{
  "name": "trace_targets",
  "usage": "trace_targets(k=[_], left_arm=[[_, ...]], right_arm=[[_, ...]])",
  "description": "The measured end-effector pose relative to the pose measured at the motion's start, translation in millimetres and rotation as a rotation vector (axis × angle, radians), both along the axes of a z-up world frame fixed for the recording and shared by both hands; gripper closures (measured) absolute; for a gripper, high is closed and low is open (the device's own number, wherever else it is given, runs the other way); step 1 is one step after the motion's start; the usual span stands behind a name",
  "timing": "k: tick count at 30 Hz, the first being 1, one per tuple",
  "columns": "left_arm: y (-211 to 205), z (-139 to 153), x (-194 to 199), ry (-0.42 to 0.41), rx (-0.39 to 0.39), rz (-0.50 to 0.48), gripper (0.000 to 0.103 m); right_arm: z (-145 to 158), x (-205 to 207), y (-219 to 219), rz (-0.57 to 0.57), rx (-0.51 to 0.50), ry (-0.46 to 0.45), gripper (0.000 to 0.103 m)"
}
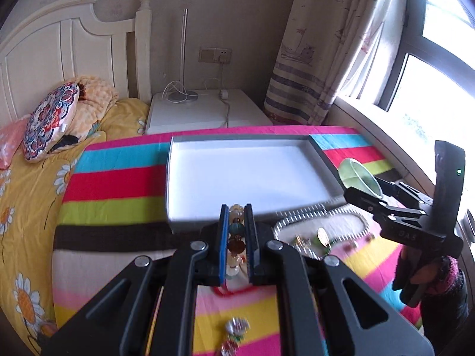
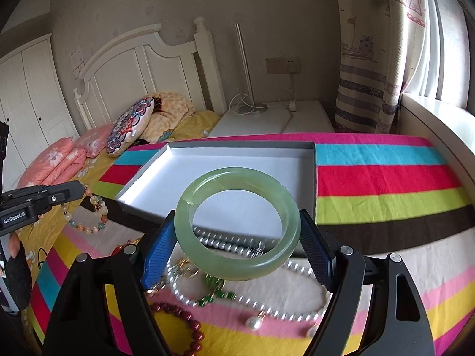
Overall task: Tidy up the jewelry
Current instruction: 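Lower the jade bangle into the tray with the right tool while the left tool releases the bead bracelet there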
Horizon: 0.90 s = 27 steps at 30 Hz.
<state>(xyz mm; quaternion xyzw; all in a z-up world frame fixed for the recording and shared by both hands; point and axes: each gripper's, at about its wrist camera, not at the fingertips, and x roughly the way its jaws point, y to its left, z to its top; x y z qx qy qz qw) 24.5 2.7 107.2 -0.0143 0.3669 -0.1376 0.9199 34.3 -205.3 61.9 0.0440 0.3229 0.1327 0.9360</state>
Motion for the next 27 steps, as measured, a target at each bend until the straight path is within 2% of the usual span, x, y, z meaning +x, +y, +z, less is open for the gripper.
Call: trace_targets(k=[7,10,16,20,21,22,23,24,27], left_arm=[[-6.8,1.2,57.1,0.025,0.034,0.020,0.094],[-7.3,-3.5,73.6,0.036,0.041,0.030,0.094],[-4.9,-25.1,109.0,0.086,0.028,0.065,0.094],[-5.8,-41.3,119.9,0.117,0.027,0.065,0.093],[-6.1,-44.6,120.9,0.123,0.025,0.059,0.089],[-6.2,-46.8,121.9,0.131,0.027,0.059,0.069],[-5.7,-49.0,122.5,0.138,0.031,0.067,0.054],[-4.4,-49.3,121.2,0.127,0.031,0.077,0.033],[-1.3,-52.7,118.7,0.127,0.026,0.074,0.032]], right_arm=[[12.8,62.1,-16.2,0.034,-0.001,0.068,0.027],[12.1,84.4,-16.3,0.049,-0.037,0.110,0.027],[-6.7,111.4,-8.0,0.058,-0.120,0.172,0.027],[-17.0,117.7,-1.8,0.067,-0.121,0.189,0.027],[-21.4,120.8,0.0,0.072,-0.133,0.201,0.026],[-24.4,121.8,2.1,0.073,-0.145,0.209,0.025],[-26.3,121.9,4.1,0.067,-0.158,0.207,0.023],[-28.0,121.7,4.5,0.065,-0.164,0.208,0.018],[-29.6,116.9,4.8,0.079,-0.177,0.200,0.018]])
